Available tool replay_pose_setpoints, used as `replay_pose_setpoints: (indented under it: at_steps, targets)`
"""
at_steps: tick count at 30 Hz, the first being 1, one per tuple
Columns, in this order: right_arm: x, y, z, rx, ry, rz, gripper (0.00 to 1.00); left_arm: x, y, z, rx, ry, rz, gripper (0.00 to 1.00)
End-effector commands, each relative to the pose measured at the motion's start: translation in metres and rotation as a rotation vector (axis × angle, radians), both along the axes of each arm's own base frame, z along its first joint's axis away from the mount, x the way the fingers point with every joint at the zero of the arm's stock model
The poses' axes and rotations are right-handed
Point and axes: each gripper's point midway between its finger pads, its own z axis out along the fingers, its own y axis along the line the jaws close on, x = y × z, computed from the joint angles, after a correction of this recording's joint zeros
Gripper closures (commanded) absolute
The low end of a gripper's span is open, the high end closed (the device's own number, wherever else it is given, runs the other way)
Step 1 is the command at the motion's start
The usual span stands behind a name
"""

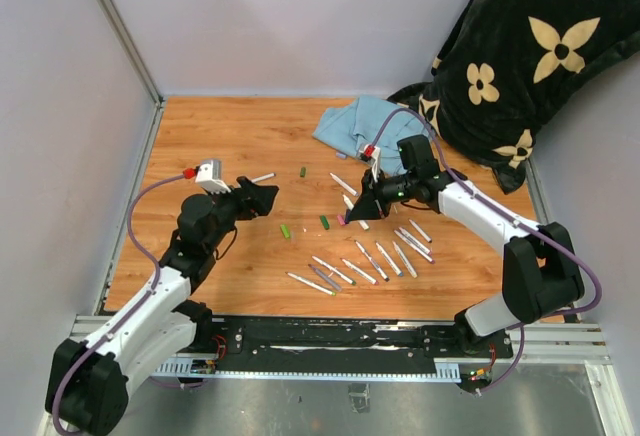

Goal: Open the pen caps
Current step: Place the pen at the center of the board.

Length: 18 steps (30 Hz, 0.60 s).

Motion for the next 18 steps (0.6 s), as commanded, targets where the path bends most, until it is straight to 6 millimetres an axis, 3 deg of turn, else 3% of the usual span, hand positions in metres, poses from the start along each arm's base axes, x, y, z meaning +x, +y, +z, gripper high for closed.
replay_pose_setpoints:
  at_steps: [1,9,13,18]
  targets:
    - [0.015,-0.007,0.002,-0.042,-0.066,-0.012,0.96,-0.008,-0.003,0.026,-0.027,-0.079,-0.036,0.12]
    - [0.037,0.002,-0.017,-0.164,-0.038,-0.007,0.96,-0.025,-0.017,0.028,-0.048,0.000,-0.132,0.12]
    - [0.058,0.015,-0.031,-0.264,-0.024,-0.012,0.96,-0.033,-0.016,0.012,-0.070,0.035,-0.133,0.11]
    - [0.089,0.030,-0.063,-0.437,-0.007,-0.043,0.95,-0.041,-0.006,-0.006,-0.070,0.063,-0.091,0.11]
